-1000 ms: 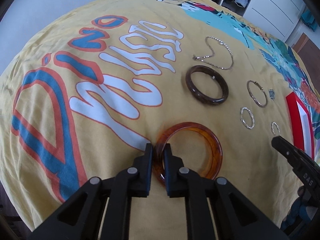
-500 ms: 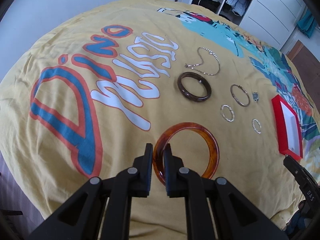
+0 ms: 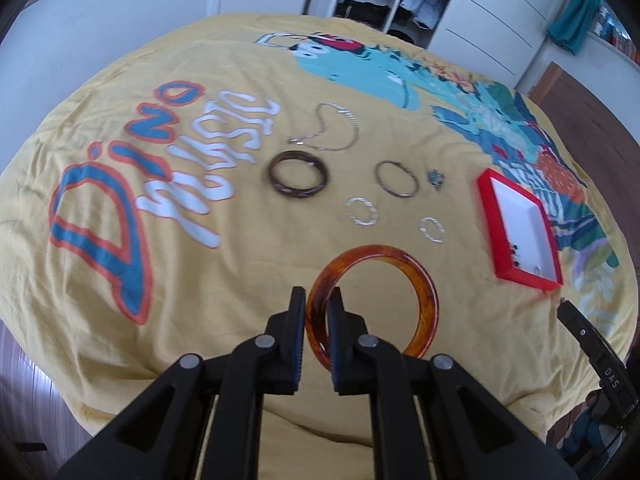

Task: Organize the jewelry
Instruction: 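Carry the amber bangle and silver ring into the red box while both grippers open to release them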

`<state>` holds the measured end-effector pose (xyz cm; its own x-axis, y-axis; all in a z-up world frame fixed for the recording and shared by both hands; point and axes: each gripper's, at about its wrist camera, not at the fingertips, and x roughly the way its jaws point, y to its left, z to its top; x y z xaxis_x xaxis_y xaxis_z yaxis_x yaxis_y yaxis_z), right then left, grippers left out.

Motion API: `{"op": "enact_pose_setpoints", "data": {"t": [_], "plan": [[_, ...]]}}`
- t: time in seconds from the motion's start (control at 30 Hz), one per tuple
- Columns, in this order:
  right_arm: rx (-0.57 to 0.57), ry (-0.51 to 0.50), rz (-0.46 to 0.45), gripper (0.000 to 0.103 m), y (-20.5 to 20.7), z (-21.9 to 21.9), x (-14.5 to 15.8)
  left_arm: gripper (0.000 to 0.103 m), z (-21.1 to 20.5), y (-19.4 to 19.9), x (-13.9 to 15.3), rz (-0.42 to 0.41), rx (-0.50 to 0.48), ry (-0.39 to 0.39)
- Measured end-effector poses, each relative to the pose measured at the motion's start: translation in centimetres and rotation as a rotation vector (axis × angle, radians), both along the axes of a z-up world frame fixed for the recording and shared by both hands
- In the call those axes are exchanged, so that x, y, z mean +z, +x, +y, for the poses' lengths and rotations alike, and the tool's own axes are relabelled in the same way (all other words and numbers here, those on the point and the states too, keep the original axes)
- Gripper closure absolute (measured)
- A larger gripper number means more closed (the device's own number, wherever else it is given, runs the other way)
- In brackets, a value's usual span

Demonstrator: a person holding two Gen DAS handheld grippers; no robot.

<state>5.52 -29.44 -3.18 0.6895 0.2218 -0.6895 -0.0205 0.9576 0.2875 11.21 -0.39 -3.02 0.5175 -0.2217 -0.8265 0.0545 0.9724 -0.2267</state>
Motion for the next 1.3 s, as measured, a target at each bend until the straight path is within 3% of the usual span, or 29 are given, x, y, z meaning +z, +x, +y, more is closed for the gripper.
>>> {"op": "enact_pose_setpoints", "data": {"t": [0.33,0.6,0.8,0.93,1.13,1.3], "plan": [[-0.132,-0.021,-0.001,0.083,-0.7,-8.7,0.2,0.094,-10.6,2.6,1.8,0.010,-0.179,-0.069],[-0.186,-0.067,0.020,0.083,3.3,-14.5,-0.6,0.094,-20.3,7.2,1.9,0.013,-0.300,-0.070],[-0.195,-0.101,0.058,0.083,7.4,-17.3,-2.5,0.094,-27.7,11.3,0.2,0.019,-0.369,-0.036],[-0.184,-0.128,0.094,0.083,10.0,-18.6,-4.3,0.094,-31.8,13.6,-1.5,0.016,-0.390,0.030],[-0.172,-0.146,0.147,0.083,12.0,-20.0,-6.8,0.094,-34.7,15.8,-4.0,0.014,-0.406,0.131],[-0.148,-0.168,0.174,0.083,13.2,-20.4,-8.1,0.093,-35.8,16.8,-5.8,0.032,-0.404,0.171]]}}
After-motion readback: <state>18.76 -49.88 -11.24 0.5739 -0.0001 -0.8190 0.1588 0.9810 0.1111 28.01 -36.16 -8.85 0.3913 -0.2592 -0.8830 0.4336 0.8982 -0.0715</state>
